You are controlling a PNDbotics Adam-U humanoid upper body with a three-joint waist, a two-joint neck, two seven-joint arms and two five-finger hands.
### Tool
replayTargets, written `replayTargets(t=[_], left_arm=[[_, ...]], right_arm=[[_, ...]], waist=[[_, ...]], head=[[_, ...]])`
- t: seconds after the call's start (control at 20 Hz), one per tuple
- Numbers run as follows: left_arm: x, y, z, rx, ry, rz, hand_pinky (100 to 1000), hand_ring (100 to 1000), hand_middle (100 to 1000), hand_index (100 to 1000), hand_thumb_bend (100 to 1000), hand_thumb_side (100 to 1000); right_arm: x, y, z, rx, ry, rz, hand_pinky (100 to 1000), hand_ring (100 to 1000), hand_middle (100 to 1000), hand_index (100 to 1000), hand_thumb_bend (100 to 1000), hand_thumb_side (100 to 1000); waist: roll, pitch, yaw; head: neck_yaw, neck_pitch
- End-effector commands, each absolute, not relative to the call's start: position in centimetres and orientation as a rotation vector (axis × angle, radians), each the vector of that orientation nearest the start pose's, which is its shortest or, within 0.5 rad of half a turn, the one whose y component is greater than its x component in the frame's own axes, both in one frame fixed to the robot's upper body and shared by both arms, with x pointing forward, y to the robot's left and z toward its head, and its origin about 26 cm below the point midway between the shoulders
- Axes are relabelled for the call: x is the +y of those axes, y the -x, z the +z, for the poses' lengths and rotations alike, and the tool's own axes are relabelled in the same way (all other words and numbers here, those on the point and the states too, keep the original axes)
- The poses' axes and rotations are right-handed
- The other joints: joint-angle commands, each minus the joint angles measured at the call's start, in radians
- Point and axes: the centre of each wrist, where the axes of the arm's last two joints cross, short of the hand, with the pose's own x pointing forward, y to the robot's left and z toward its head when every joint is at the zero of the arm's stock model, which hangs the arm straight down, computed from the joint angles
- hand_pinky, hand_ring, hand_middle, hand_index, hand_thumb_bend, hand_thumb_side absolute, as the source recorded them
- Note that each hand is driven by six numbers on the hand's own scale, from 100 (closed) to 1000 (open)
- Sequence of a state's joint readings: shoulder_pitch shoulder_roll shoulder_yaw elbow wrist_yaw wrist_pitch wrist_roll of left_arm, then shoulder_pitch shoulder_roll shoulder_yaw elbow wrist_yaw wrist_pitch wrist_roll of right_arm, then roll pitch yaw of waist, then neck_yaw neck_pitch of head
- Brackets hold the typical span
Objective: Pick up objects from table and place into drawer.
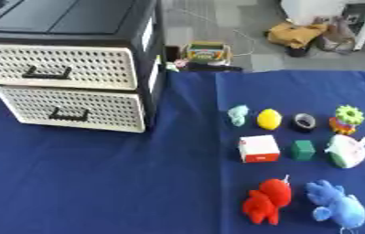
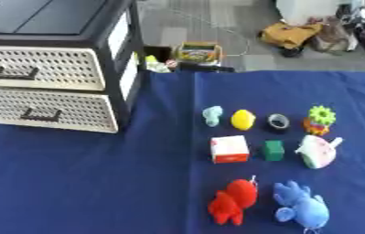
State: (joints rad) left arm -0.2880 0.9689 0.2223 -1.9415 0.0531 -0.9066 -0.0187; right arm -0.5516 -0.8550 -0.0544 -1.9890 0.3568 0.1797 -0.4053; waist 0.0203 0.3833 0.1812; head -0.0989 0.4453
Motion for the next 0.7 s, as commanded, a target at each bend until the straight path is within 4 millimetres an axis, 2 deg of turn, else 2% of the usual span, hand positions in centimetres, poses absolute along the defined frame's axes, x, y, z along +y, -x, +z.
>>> replayTargets(t=[0.05,0.2,0.3,0.55,0.7], left_arm=[[38.7,-27.6,34.0,2.525,0.634,1.532,457,470,540,855,100,979],[38.2,-27.9,35.1,2.363,0.660,1.776,426,458,524,888,100,1000],[37.8,-28.0,35.8,2.264,0.646,1.925,393,419,500,899,122,1000],[38.3,-28.4,37.7,2.089,0.621,2.205,254,260,392,921,171,1000],[39.0,-28.8,38.7,1.968,0.608,2.382,238,178,316,940,209,1000]], right_arm=[[-31.4,-28.4,35.1,2.955,-1.682,-0.490,742,680,603,811,100,861],[-31.3,-28.4,35.1,2.952,-1.681,-0.498,742,681,602,811,100,861],[-31.3,-28.4,35.1,2.950,-1.681,-0.503,742,683,602,809,100,861],[-31.4,-28.3,35.2,2.944,-1.682,-0.507,742,684,600,807,100,860],[-31.4,-28.3,35.1,2.945,-1.680,-0.508,742,683,598,805,100,859]], waist=[[0.003,-0.018,0.002],[0.004,-0.017,0.000],[0.004,-0.016,-0.001],[0.003,-0.013,-0.003],[0.002,-0.009,-0.003]], head=[[0.004,-0.011],[0.002,-0.017],[-0.004,-0.022],[-0.002,-0.032],[0.000,-0.037]])
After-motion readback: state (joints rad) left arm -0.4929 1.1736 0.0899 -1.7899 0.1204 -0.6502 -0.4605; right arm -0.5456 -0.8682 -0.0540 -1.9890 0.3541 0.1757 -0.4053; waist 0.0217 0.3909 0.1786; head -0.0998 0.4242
